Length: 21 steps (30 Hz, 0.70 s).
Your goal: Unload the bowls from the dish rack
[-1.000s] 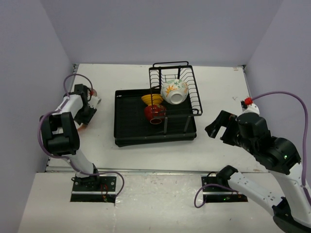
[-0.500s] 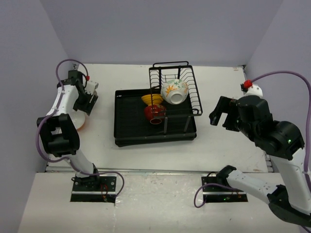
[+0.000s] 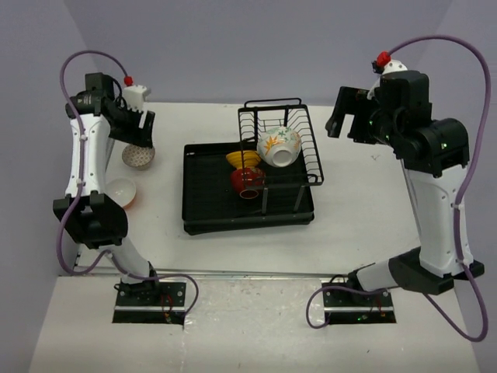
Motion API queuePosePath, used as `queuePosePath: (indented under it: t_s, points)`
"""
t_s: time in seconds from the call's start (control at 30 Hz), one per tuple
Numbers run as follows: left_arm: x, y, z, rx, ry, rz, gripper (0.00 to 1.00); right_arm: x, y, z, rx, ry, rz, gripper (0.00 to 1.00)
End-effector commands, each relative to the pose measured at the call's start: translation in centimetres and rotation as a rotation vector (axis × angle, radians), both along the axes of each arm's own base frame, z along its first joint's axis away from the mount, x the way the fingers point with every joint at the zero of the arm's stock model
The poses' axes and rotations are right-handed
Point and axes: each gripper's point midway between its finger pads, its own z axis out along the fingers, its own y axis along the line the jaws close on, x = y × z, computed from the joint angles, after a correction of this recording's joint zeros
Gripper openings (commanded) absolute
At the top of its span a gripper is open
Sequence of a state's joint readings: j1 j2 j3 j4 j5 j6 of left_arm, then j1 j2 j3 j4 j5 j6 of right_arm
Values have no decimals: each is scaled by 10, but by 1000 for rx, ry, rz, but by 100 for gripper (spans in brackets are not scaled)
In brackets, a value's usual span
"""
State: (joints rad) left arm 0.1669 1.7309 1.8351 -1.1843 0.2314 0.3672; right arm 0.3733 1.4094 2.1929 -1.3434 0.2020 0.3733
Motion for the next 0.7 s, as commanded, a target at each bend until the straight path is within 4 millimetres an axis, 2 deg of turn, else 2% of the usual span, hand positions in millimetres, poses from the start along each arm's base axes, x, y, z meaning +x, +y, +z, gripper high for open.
queuePosePath:
  t_s: [0.0, 0.03, 0.07, 0.1, 0.13, 0.17, 0.27, 0.3, 0.37, 0.4, 0.47, 0.5, 0.57, 0.6, 0.67]
  points:
    - [1, -51, 73, -205, -137, -136, 77, 5, 29, 0, 64, 47, 156, 99]
    - [1, -64, 84, -210, -164, -179, 79, 10, 34, 0, 79, 48, 162, 99]
    - [2, -76, 102, -223, -217, -223, 79, 8, 47, 4, 123, 50, 223, 99]
    - [1, -85, 110, -222, -241, -262, 80, 14, 55, 0, 137, 69, 246, 98]
    - [-1, -104, 114, -227, -251, -321, 80, 16, 61, 1, 153, 70, 266, 97]
    - [0, -113, 116, -234, -257, -351, 80, 18, 65, 0, 163, 79, 281, 96]
    - [-7, -156, 122, -330, -268, -509, 77, 22, 80, -6, 195, 106, 346, 93]
    - [-7, -163, 123, -339, -278, -554, 77, 20, 85, -10, 206, 122, 372, 93]
    - [-10, -182, 123, -388, -273, -627, 77, 21, 87, -3, 215, 81, 391, 93]
    - [-12, -188, 123, -398, -279, -663, 77, 21, 90, -7, 217, 83, 405, 93]
    - [-15, -203, 123, -438, -277, -720, 78, 17, 94, 1, 223, 38, 460, 93]
    - [-17, -210, 123, -448, -275, -741, 78, 18, 97, -5, 217, 43, 484, 93]
    - [-17, -216, 127, -477, -288, -763, 78, 17, 103, 3, 229, -14, 530, 92]
    - [-17, -218, 128, -486, -288, -759, 78, 20, 105, -8, 227, 1, 541, 92]
    - [-20, -220, 135, -497, -314, -771, 78, 24, 107, -5, 216, -47, 564, 92]
